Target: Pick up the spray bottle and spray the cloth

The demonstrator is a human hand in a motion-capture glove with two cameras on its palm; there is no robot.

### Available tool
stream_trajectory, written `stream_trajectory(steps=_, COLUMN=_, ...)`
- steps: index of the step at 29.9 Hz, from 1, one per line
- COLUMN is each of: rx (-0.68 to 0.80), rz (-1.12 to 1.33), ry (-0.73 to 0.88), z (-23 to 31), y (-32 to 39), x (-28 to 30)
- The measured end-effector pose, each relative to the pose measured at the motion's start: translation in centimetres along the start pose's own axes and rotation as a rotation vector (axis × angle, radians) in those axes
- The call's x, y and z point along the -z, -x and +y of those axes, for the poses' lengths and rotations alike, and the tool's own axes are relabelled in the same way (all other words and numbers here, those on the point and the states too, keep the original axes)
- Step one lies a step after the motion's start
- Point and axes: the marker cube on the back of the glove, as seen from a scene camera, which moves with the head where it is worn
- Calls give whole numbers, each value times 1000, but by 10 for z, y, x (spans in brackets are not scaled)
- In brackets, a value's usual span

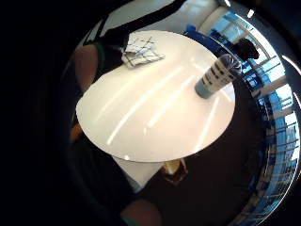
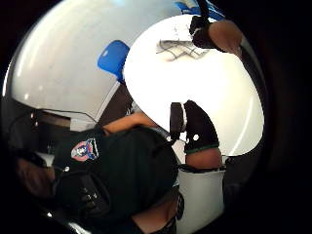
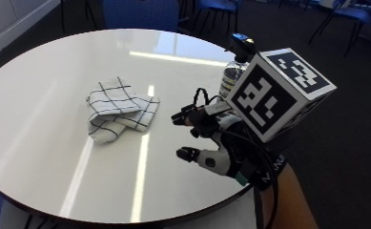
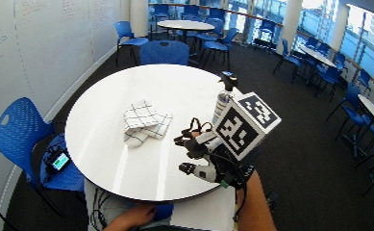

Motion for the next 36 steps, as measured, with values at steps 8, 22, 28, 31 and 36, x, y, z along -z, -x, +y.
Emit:
stream_trajectory(steps=8, rx=-131, rz=-40, ry=-182, z=-24, y=-46, x=-5)
stream_trajectory(steps=22, rx=-547, rz=-265, ry=-609, z=-38, y=-134, x=-7)
stream_trajectory(steps=28, rx=-725, rz=-465, ry=-719, z=-44, y=-165, x=-10)
stream_trajectory(steps=31, rx=-785, rz=-481, ry=-722, z=-48, y=-176, x=-13)
stream_trajectory(steps=36, rx=-847, rz=-529, ry=-692, z=-57, y=-190, x=-21)
